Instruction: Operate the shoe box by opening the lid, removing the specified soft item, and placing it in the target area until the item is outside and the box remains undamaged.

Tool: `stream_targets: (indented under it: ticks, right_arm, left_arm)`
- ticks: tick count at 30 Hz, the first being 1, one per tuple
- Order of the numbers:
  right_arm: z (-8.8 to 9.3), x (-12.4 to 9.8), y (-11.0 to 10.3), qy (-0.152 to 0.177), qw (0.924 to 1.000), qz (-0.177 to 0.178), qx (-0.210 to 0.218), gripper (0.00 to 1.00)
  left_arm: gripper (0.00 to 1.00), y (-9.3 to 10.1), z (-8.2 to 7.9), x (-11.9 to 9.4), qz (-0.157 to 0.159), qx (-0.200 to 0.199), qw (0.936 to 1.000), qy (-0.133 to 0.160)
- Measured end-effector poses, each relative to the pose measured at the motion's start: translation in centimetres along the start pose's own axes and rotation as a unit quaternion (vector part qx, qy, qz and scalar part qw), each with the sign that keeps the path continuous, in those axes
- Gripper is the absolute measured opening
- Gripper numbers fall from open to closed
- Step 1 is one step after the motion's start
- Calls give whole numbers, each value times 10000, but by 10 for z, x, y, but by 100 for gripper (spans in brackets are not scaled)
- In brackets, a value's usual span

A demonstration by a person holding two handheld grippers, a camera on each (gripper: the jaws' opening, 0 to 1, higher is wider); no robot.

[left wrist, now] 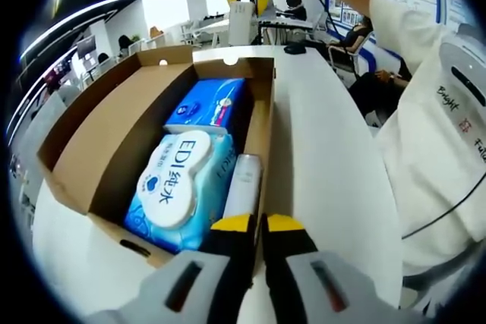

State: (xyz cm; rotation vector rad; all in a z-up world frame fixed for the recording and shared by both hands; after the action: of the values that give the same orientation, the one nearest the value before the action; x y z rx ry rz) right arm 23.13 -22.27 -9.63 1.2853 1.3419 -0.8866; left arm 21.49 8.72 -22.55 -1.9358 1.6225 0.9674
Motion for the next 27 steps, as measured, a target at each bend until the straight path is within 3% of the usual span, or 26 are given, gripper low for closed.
stream_targets:
  ticks: [12, 27]
  right_arm:
    - [14, 4, -10, -39, 9999, -109, 95, 19]
    - [55, 5, -23, -216, 9993, -62, 289, 19]
  left_arm:
    - [3, 0, 0, 0, 38, 28, 10000, -13]
    - [2, 0, 1, 0, 180, 391, 9991, 64]
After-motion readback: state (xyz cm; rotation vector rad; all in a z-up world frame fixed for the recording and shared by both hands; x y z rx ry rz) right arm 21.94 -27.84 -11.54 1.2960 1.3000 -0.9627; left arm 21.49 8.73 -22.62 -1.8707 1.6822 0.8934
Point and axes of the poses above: the point that each gripper's makers call its tool centre point, and the gripper's own axes: x roughly forward along the fingers, y roughly to its right, z roughly out of its underside, the point moved 9 cm from there along -x, roughly backward along the fingers, and after that the axes turned 12 degrees about -x, right-handed, at the moved point
